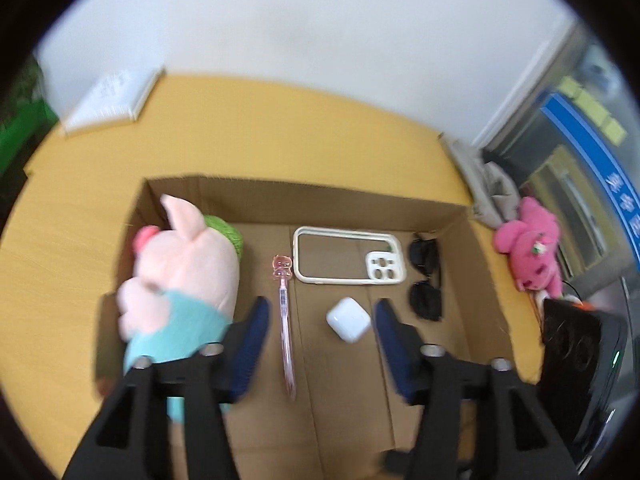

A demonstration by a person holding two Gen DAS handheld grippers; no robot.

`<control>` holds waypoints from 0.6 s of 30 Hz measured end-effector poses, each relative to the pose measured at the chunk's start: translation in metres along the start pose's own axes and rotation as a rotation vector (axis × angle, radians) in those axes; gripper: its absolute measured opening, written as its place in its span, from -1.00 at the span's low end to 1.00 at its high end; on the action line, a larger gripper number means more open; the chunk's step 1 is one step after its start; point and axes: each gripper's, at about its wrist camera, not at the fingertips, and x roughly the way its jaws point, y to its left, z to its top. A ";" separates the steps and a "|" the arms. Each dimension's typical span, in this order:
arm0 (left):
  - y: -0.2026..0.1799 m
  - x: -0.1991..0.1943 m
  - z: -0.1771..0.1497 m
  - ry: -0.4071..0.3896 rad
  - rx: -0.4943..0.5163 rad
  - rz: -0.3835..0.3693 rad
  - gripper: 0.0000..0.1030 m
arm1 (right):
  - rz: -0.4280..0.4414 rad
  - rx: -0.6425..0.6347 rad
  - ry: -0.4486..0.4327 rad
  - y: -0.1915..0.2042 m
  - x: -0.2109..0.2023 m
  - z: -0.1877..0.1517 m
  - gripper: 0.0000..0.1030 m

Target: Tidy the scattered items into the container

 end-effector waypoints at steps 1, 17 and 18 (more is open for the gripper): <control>-0.002 -0.013 -0.012 -0.020 0.022 0.010 0.38 | -0.032 -0.028 -0.030 0.005 -0.020 -0.013 0.89; 0.045 0.006 -0.156 0.170 -0.016 0.110 0.43 | -0.406 0.052 0.068 -0.073 -0.065 -0.118 0.89; 0.044 0.003 -0.158 0.164 -0.008 0.115 0.43 | -0.415 0.042 0.067 -0.069 -0.063 -0.120 0.89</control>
